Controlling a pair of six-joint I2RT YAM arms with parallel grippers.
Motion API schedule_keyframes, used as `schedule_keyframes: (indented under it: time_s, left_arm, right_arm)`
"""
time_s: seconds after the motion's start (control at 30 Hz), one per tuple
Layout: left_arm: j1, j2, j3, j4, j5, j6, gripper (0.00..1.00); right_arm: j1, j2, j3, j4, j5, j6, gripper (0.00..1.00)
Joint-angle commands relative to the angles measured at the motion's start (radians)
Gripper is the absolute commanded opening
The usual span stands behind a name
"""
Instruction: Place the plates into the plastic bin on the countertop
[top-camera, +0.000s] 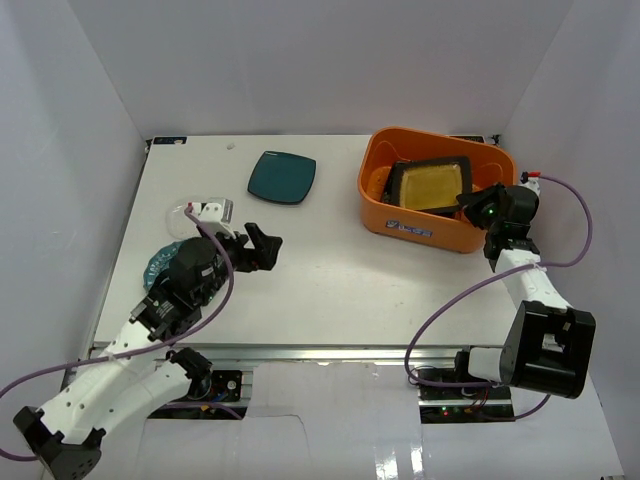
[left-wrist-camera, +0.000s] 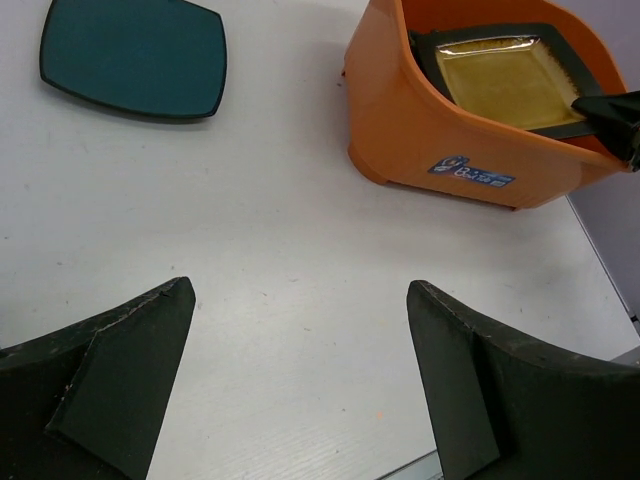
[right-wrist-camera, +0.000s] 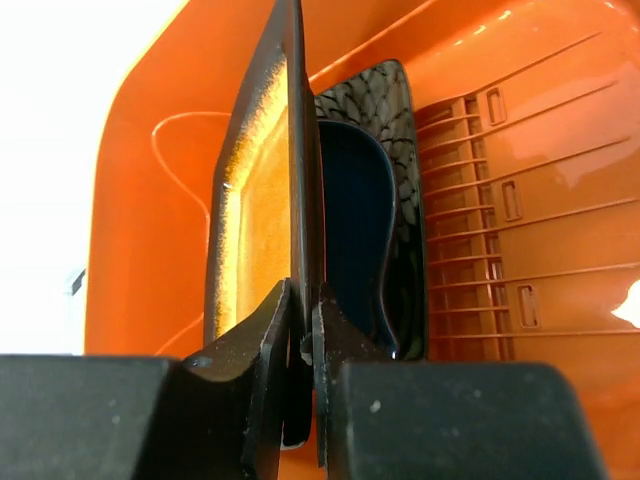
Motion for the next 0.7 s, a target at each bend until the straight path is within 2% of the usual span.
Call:
schedule_keyframes:
  time_s: [0.0, 0.07, 0.1, 0.2, 0.23, 0.27, 0.3, 0.47, 0.53, 0.6, 0.67]
  left_arm:
    - [0.005, 0.078, 0.095, 0.003, 0.002, -0.025, 0.98]
    - [0.005, 0.124, 0.120, 0.004, 0.005, -0.042, 0.98]
    - [0.005, 0.176, 0.139, 0.009, -0.006, -0.048, 0.98]
    - [0.010, 0.298, 0.156, 0.029, -0.026, -0.090, 0.98]
    - [0.011, 0.331, 0.165, 0.042, -0.039, -0.103, 0.98]
    - [0.017, 0.362, 0.172, 0.044, -0.044, -0.118, 0.98]
    - [0.037, 0.391, 0.182, 0.047, -0.047, -0.150, 0.98]
    - [0.138, 0.570, 0.194, 0.147, 0.016, -0.249, 0.98]
    - [0.184, 0.651, 0.191, 0.202, 0.040, -0.311, 0.98]
    - [0.217, 0.705, 0.189, 0.268, 0.060, -0.365, 0.98]
    - [0.264, 0.782, 0.179, 0.355, 0.094, -0.403, 0.98]
  right_arm:
    - [0.000, 0.022, 0.000, 0.148, -0.090, 0.044, 0.08]
    - [-0.006, 0.041, -0.002, 0.147, -0.085, 0.043, 0.12]
    - [-0.006, 0.057, 0.001, 0.144, -0.088, 0.040, 0.23]
    - [-0.008, 0.085, 0.029, 0.063, -0.093, 0.003, 0.43]
    - [-0.009, 0.099, 0.046, 0.038, -0.096, -0.006, 0.53]
    - [-0.008, 0.105, 0.053, 0.018, -0.094, -0.017, 0.57]
    - [-0.009, 0.105, 0.060, -0.021, -0.091, -0.046, 0.69]
    - [-0.009, 0.058, 0.109, -0.132, -0.008, -0.135, 0.94]
    - [-0.008, 0.032, 0.142, -0.187, 0.018, -0.175, 0.99]
    - [-0.008, -0.004, 0.158, -0.237, 0.045, -0.209, 0.92]
    - [-0.008, -0.049, 0.176, -0.281, 0.061, -0.245, 0.90]
